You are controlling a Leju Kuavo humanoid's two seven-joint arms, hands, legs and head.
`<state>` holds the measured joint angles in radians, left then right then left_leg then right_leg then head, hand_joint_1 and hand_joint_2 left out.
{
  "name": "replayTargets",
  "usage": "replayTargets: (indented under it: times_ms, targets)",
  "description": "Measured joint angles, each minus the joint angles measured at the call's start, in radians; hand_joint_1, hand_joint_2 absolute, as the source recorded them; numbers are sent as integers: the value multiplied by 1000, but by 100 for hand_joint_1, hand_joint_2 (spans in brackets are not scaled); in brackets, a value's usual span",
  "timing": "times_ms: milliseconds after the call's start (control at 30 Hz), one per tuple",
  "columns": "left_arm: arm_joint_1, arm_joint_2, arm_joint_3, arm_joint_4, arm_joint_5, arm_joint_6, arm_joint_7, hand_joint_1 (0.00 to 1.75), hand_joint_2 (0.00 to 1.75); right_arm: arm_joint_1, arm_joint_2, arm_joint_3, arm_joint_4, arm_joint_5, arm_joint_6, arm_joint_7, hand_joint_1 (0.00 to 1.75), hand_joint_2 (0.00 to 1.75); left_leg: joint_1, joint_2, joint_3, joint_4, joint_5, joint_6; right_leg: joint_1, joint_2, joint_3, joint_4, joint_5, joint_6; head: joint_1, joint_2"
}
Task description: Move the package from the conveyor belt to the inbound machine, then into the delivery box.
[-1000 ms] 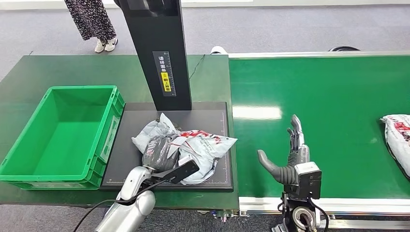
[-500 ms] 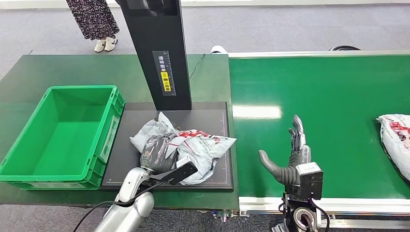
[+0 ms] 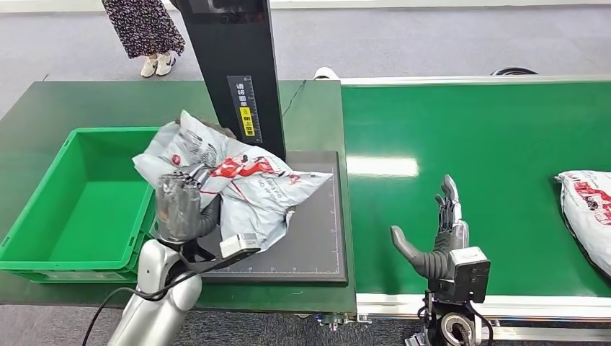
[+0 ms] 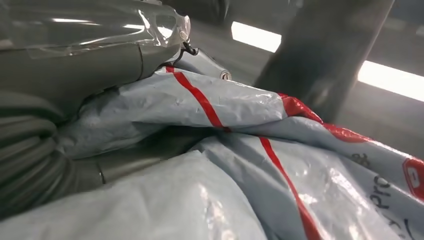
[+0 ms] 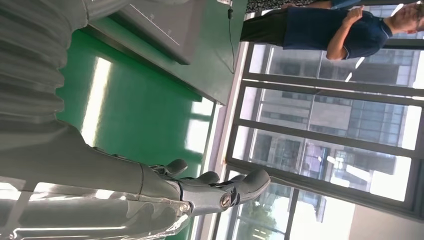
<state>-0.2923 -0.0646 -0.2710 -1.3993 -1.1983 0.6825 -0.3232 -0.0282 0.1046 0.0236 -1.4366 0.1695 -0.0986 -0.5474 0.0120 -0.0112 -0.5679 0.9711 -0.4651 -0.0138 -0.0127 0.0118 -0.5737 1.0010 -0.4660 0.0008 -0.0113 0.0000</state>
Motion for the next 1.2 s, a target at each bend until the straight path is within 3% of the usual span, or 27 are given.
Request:
replayTargets:
  times_ms: [200,333,433,567,633,767,967,1200]
  targets:
    - [-41,-33,158,-59,27,0,-162,175,175,1,-4,-2,-1,-11,-13,-2,0,175,0,0,0,0,0,0,0,0,0,0,0,0,0,0]
    - [-68,-62,244,-76,-27,0,-174,175,175,14,-6,-3,-13,-13,-18,-2,0,175,0,0,0,1,0,0,0,0,0,0,0,0,0,0]
    - [-118,-60,304,-53,-104,-1,-65,175,175,25,-8,-4,-23,-14,-20,-1,0,175,0,0,0,0,0,0,0,0,-1,0,0,0,0,0]
    - [-240,2,350,99,-200,-42,255,175,175,40,-9,-9,-44,-5,-23,6,0,175,1,0,0,0,1,-1,1,0,0,0,1,-1,0,0]
    - [-304,45,363,205,-221,-67,362,175,175,42,-9,-15,-50,1,-21,15,0,175,1,1,0,0,2,-2,2,1,0,0,1,-2,0,0]
    - [-394,113,380,375,-215,-77,400,175,175,39,-10,-21,-53,4,-17,24,0,175,2,1,0,0,3,-3,2,1,-1,1,2,-2,0,0]
    - [-440,150,384,491,-214,-83,410,175,175,39,-10,-23,-56,4,-15,28,0,175,1,1,-2,0,2,-2,2,1,-2,0,2,-2,0,0]
    - [-486,221,405,650,-260,-202,549,175,175,37,-10,-25,-56,15,4,33,0,175,2,3,-2,0,2,-3,2,3,-3,1,2,-2,0,0]
